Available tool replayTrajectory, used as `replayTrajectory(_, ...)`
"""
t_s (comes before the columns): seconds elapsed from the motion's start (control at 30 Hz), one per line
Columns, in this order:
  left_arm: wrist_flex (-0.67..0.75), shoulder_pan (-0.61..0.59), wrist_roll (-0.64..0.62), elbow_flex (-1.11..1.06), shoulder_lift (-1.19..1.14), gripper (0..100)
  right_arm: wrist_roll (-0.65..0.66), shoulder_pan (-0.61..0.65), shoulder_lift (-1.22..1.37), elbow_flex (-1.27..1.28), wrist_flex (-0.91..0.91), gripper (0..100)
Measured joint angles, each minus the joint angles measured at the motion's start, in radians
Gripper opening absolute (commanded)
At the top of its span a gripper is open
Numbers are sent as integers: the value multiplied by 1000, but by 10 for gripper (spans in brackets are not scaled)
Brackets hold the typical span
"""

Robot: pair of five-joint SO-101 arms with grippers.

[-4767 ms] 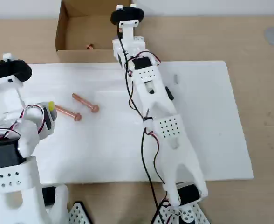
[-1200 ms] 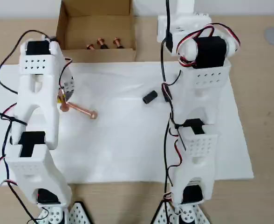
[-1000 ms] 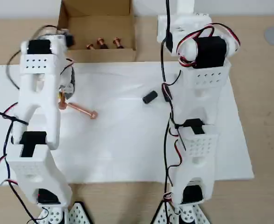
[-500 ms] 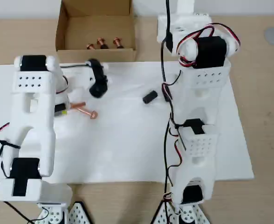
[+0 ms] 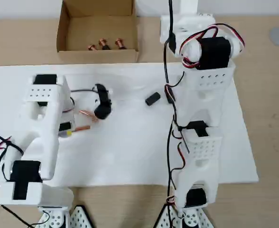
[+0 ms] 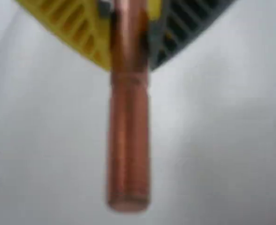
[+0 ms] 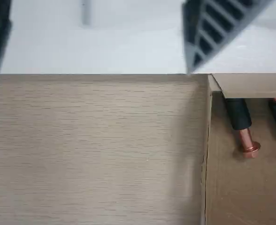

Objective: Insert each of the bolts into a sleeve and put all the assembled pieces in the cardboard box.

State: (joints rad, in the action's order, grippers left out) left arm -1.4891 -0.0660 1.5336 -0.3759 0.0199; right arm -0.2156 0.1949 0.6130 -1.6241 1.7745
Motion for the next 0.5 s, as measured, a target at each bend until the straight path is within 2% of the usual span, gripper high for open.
replayTrajectory(0.27,173,23,-29,-153,0,17,0,0,0,0,0,296)
replayTrajectory(0.5,201,23,-87,-163,5,167,0,0,0,0,0,296)
